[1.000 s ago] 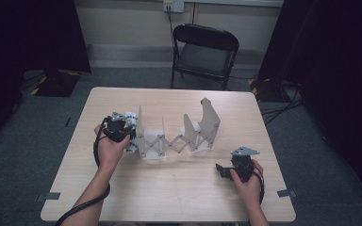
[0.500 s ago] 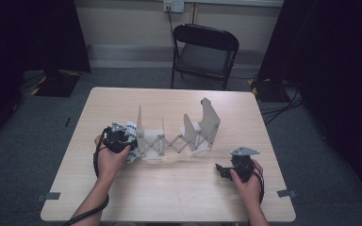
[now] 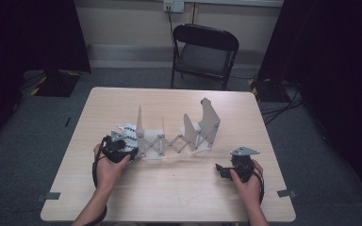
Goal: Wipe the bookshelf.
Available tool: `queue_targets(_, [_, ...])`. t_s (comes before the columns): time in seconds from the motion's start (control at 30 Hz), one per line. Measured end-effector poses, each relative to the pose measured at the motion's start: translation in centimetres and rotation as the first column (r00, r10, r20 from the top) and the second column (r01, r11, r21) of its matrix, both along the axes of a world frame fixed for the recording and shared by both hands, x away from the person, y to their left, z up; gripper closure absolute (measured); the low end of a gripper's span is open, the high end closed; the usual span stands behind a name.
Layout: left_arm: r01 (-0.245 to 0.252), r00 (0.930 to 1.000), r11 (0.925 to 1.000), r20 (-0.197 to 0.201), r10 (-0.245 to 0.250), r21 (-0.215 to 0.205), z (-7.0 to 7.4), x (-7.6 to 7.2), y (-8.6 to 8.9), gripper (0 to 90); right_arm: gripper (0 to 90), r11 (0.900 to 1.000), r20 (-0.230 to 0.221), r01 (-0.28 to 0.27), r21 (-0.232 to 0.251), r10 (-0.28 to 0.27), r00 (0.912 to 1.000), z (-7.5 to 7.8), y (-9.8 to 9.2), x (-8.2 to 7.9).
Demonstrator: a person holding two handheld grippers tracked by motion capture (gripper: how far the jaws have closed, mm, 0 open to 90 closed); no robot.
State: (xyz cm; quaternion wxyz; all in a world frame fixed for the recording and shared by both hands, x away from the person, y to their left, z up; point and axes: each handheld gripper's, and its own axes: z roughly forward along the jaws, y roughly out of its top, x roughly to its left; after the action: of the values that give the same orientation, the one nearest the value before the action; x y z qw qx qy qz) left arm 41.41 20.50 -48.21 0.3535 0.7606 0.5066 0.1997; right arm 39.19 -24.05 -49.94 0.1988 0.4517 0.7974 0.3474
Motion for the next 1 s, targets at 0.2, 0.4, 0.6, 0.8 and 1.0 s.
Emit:
queue_targets(0.2, [0.019, 0.9998, 0.9998, -0.003, -0.019, 0.011, -0.7, 0.2, -0.2, 46.2, 13.8, 1.000, 0.000, 0.000, 0.000, 0.000, 1.0000, 0.0, 0.0, 0.0])
queue_targets(0.4, [0.016, 0.9998, 0.9999, -0.013, -0.016, 0.001, -0.7, 0.5, 0.0, 59.2, 13.8, 1.000, 0.000, 0.000, 0.000, 0.000, 1.0000, 0.0, 0.0, 0.0])
queue_targets(0.6, [0.019, 0.9993, 0.9997, -0.032, -0.020, -0.014, -0.6, 0.7, 0.1, 70.6, 13.8, 1.000, -0.001, 0.000, 0.000, 0.000, 1.0000, 0.0, 0.0, 0.0])
queue_targets(0.8, [0.007, 0.9991, 0.9973, -0.042, -0.010, -0.074, -0.7, 0.6, 0.7, 76.3, 13.8, 1.000, 0.000, -0.001, 0.000, 0.001, 1.0000, 0.0, 0.0, 0.0])
queue_targets(1.0, [0.026, 0.9985, 0.9992, -0.046, -0.028, -0.030, 0.7, 0.7, 0.6, 77.4, 13.8, 1.000, -0.001, 0.000, 0.000, 0.000, 1.0000, 0.0, 0.0, 0.0])
